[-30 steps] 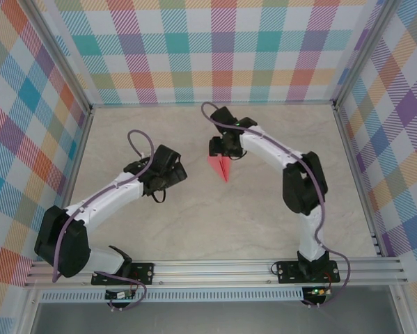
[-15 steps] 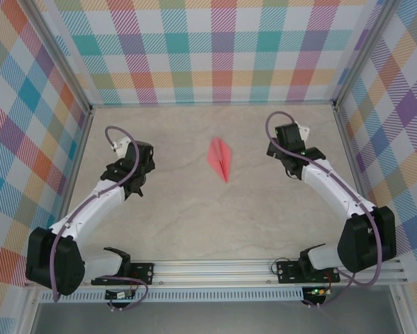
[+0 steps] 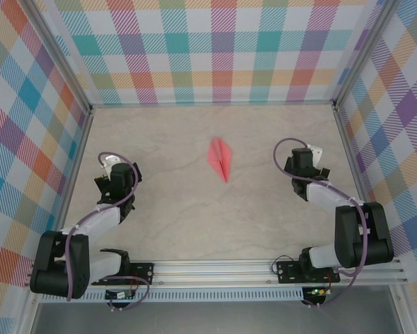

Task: Fold a paper plane with a square sheet of paper (pick it up from the middle)
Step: Reset both arms

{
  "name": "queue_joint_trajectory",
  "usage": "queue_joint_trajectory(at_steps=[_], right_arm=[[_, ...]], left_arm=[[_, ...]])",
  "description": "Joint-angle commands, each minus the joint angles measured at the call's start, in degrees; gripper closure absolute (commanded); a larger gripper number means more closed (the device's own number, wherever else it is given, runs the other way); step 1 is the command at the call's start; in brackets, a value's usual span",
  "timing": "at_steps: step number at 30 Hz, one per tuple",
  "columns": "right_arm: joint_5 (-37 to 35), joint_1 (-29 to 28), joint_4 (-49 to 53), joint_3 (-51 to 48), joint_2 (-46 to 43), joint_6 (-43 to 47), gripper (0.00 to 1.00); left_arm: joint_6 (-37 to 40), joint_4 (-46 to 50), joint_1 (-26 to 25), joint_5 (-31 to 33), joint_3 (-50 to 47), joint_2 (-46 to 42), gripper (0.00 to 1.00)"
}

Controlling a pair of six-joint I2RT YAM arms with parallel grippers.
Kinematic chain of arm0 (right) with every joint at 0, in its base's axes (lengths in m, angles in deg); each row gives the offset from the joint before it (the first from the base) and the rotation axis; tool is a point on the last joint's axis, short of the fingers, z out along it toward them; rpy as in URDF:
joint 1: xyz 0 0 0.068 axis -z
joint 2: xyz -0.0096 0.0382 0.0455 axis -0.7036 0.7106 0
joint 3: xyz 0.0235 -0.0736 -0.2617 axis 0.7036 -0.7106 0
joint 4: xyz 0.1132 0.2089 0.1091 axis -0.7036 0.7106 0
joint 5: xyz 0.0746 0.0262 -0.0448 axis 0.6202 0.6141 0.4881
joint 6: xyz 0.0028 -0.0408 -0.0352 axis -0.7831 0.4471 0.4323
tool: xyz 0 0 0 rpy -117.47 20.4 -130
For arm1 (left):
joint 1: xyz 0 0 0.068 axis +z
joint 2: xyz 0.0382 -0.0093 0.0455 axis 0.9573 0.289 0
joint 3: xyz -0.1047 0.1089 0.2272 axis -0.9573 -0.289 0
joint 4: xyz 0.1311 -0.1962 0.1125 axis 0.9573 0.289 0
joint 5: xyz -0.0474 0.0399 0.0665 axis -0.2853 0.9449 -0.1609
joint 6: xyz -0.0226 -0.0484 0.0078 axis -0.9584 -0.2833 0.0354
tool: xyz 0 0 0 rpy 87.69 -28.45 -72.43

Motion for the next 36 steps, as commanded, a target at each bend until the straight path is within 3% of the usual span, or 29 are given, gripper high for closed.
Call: queue_joint_trajectory(at_steps=[1, 5, 14, 20, 28, 36], right_arm=[[8.23, 1.43, -18.25, -4.35, 0.3, 7.91, 0.0], [16.2, 3.05, -27.09, -8.04, 0.44, 10.97, 0.0], [27.24, 5.46, -39.49, -11.72, 5.7, 13.11, 0.0], [29.58, 5.88, -42.74, -12.55, 7.67, 13.65, 0.0], [28.76, 5.97, -40.44, -11.25, 7.92, 13.17, 0.0], [28.77, 6.01, -40.45, -11.17, 7.92, 13.29, 0.0]], left_arm=[[4.53, -14.93, 1.59, -10.66, -2.58, 3.48, 0.01], [6.42, -24.22, 1.78, -15.98, -4.57, 6.96, 0.0], [8.44, -29.37, 2.34, -22.31, -4.16, 13.98, 0.0], [8.29, -29.96, 2.31, -22.1, -1.81, 19.81, 0.0], [7.97, -26.09, 2.01, -19.52, 0.25, 20.05, 0.0], [8.49, -25.41, 1.92, -20.79, 0.73, 20.13, 0.0]])
